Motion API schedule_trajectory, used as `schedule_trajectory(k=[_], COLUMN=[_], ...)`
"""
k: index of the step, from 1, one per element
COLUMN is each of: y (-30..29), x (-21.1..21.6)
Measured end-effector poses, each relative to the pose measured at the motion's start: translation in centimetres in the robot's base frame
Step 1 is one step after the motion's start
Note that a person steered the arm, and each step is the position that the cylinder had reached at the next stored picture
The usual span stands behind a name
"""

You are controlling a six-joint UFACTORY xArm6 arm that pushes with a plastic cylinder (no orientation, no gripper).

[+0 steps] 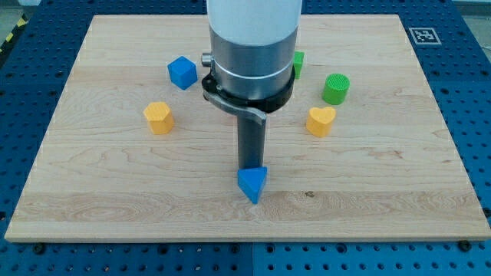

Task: Slightly move the red blocks towards the up

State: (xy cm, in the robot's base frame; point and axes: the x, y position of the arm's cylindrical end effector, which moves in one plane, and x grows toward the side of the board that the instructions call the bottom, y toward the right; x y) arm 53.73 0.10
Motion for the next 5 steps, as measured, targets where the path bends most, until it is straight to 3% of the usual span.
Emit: schedule_trajectory(k=[5], y=[-2.7], x=[-17.0])
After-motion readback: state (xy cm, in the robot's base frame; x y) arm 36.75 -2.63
